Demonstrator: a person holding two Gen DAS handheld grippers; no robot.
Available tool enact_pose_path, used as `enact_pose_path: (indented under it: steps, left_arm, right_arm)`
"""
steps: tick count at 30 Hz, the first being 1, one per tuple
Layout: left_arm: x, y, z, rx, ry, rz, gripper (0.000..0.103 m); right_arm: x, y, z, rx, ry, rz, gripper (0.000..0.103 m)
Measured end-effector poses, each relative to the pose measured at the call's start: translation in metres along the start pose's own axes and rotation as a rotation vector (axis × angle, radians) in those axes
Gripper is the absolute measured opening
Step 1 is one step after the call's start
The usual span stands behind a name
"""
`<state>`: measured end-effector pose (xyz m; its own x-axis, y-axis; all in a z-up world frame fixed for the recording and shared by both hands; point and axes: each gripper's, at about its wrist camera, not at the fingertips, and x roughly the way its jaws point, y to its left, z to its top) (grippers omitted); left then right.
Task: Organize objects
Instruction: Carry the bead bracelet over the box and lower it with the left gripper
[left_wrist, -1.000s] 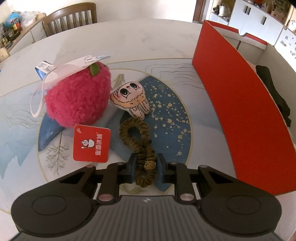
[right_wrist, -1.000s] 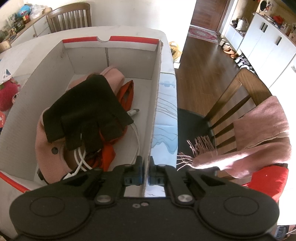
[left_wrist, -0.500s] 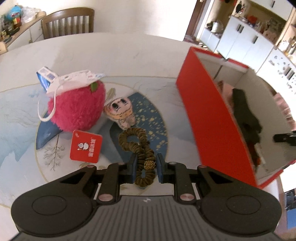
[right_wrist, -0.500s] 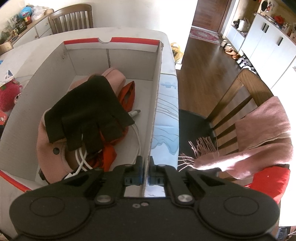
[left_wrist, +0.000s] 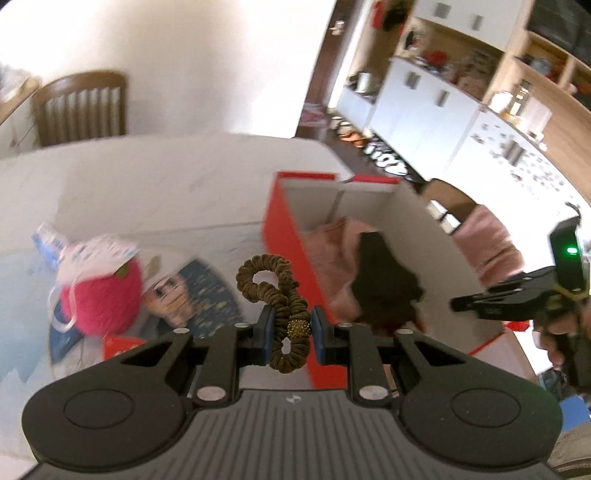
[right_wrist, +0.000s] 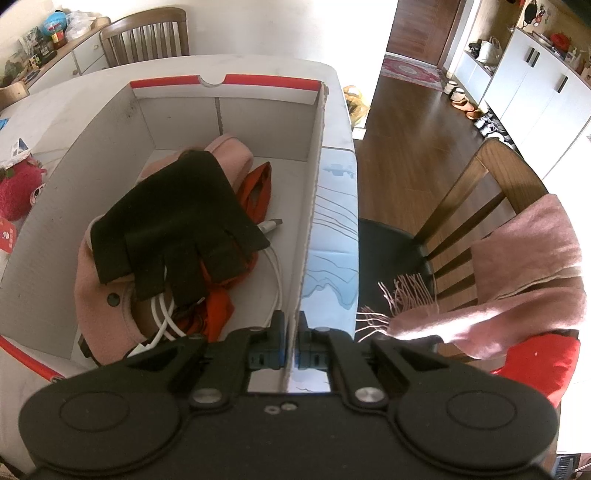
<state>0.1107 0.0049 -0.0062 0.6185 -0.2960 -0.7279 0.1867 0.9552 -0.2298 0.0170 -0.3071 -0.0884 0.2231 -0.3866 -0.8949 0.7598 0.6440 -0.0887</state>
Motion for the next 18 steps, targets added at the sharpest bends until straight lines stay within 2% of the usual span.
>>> enact_pose_path:
  steps: [10, 18]
  left_arm:
    - [0.031, -0.066, 0.018, 0.22, 0.044, -0.103, 0.02]
    - [0.069, -0.105, 0.02, 0.325, 0.105, -0.138, 0.02]
  right_arm:
    - [0.001, 0.001, 0.001, -0.005, -0.001, -0.001, 0.004]
    - [0.0, 0.001, 0.001, -0.001, -0.003, 0.001, 0.004]
